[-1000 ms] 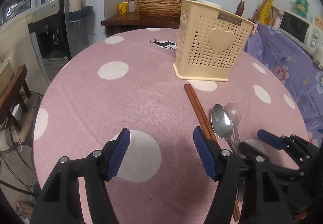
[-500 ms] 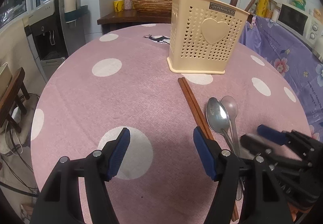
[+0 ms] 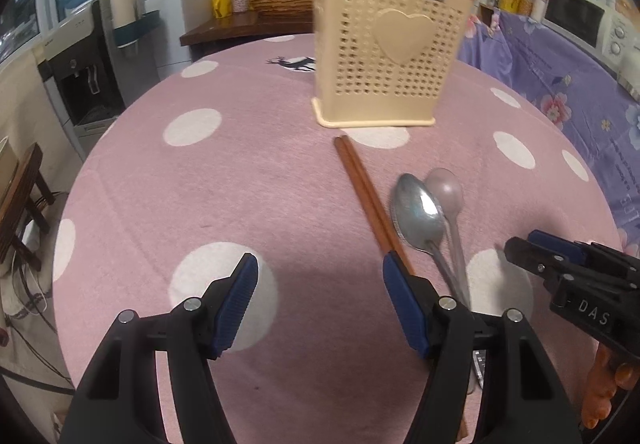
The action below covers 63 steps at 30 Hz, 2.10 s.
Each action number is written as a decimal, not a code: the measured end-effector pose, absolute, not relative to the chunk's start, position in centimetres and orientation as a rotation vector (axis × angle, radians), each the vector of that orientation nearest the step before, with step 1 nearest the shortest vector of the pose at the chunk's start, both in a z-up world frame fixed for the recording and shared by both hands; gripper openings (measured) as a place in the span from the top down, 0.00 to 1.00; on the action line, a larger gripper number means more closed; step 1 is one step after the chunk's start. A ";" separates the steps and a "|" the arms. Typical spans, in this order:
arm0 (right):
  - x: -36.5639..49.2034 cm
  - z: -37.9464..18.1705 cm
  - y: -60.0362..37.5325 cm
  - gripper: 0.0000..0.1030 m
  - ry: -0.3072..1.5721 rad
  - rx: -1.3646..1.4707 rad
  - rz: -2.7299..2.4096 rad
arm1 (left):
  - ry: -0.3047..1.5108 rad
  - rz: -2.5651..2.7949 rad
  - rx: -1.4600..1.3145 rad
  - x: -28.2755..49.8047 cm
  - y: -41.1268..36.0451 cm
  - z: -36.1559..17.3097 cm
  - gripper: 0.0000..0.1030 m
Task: Organize utensils
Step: 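Move both tools back down toward the remaining spoons and wooden chopsticks, then grasp the clear plastic spoon with the right tool while the left tool grasps a wooden chopstick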
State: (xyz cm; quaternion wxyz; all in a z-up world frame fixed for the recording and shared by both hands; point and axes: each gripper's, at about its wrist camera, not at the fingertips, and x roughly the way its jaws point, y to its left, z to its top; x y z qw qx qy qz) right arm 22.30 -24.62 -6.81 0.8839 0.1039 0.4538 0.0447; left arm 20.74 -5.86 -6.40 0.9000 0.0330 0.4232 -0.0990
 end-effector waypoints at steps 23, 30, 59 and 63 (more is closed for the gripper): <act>22.9 -5.0 -20.9 0.60 0.961 0.101 0.119 | 0.870 -0.093 0.082 21.6 -3.3 -5.9 0.40; 24.4 -6.3 -19.3 0.63 1.005 0.123 0.103 | 0.871 -0.087 0.047 21.5 -1.9 -6.1 0.40; 23.9 -6.2 -25.2 0.59 0.928 0.065 0.094 | 0.905 -0.052 -0.002 22.6 -0.8 -6.7 0.38; 25.0 -6.3 -24.7 0.59 0.954 0.039 0.091 | 0.933 -0.058 -0.007 24.2 -1.0 -7.2 0.37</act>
